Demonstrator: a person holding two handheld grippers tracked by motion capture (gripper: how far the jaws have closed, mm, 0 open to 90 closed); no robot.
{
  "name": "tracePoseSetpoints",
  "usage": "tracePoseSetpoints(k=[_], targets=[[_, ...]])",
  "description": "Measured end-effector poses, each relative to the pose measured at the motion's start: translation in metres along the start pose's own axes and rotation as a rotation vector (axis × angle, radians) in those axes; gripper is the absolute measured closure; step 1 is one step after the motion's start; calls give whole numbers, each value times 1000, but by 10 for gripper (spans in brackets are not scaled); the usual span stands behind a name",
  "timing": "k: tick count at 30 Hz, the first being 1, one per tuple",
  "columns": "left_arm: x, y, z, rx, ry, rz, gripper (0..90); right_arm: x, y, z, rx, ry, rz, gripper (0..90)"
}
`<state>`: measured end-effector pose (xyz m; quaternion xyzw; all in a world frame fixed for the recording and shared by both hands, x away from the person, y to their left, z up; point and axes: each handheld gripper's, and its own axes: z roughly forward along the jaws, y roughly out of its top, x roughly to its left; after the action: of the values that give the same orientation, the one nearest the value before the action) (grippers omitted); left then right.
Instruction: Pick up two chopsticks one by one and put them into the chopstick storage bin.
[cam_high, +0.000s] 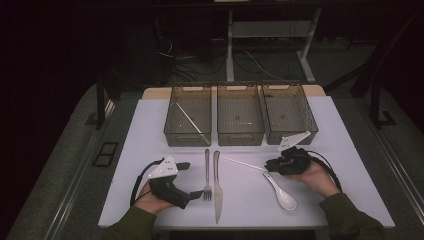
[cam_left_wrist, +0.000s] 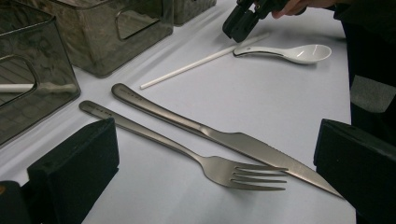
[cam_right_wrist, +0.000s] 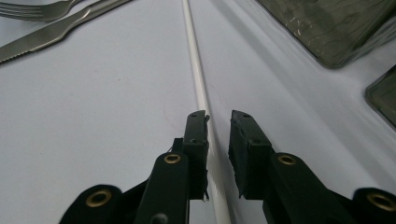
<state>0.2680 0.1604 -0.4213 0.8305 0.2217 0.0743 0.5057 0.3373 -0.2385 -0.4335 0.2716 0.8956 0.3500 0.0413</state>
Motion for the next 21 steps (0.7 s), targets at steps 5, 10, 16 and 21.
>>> tracePoseSetpoints(k=[5,10,16,21], targets=[[0,0,0,0,0,1,0,1,-1,4,15,13,-4,789],[0,0,0,-1,0,0,0,0,-2,5,25,5,-7,818],[0,0,0,-2,-1,1,0,-2,-3,6,31,8,-9,824],[0,0,0,-3,-1,3,0,-2,-4,7,33,16,-11,824]])
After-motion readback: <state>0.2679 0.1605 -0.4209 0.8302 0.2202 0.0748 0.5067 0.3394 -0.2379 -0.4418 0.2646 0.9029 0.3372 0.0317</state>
